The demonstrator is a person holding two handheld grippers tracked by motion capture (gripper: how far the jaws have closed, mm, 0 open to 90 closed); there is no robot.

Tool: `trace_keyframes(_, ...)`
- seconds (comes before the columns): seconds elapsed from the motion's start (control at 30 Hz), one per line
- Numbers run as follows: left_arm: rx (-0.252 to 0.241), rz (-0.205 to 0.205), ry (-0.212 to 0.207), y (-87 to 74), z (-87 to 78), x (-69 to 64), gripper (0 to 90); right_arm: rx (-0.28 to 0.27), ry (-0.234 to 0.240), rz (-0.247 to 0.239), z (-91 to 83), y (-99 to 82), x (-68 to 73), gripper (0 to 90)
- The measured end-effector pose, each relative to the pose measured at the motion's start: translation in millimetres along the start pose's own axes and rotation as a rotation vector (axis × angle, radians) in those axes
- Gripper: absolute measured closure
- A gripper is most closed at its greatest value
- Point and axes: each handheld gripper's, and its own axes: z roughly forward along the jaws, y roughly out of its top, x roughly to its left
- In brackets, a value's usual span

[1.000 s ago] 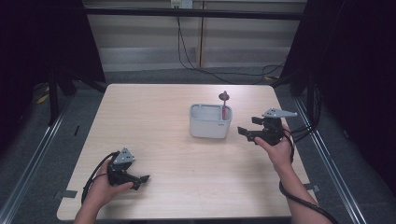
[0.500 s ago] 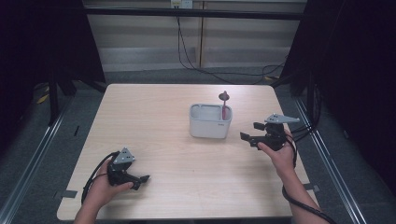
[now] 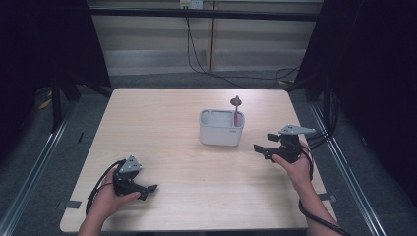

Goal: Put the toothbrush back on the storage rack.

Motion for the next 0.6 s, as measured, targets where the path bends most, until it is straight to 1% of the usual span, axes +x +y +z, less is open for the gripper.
trace_keyframes(0.1, 0.000, 0.000, 0.000, 0.0, 0.0, 0.0, 0.0, -0.001, -0.002, -0.005, 0.0, -4.8, -1.8, 18.8)
trace_keyframes(0.2, -0.003, 0.000, -0.002, -0.1, 0.3, 0.1, 0.0, 0.010, 0.000, 0.004, 0.5, -10.1, -4.4, 18.8)
trace_keyframes(0.4, -0.005, 0.002, -0.002, 0.0, 0.4, 0.2, 0.0, 0.027, -0.010, 0.020, 0.2, -17.2, -8.5, 18.0)
trace_keyframes(0.53, -0.002, 0.000, -0.002, -0.1, 0.2, 0.1, 0.0, 0.043, -0.020, 0.020, 0.2, -22.7, -11.0, 17.8)
trace_keyframes(0.57, -0.006, 0.002, -0.003, 0.0, 0.4, 0.2, 0.0, 0.043, -0.022, 0.013, -0.1, -23.8, -11.7, 17.7)
trace_keyframes(0.6, -0.003, 0.002, -0.001, 0.1, 0.2, 0.1, 0.0, 0.042, -0.023, 0.016, -0.5, -24.7, -12.2, 17.7)
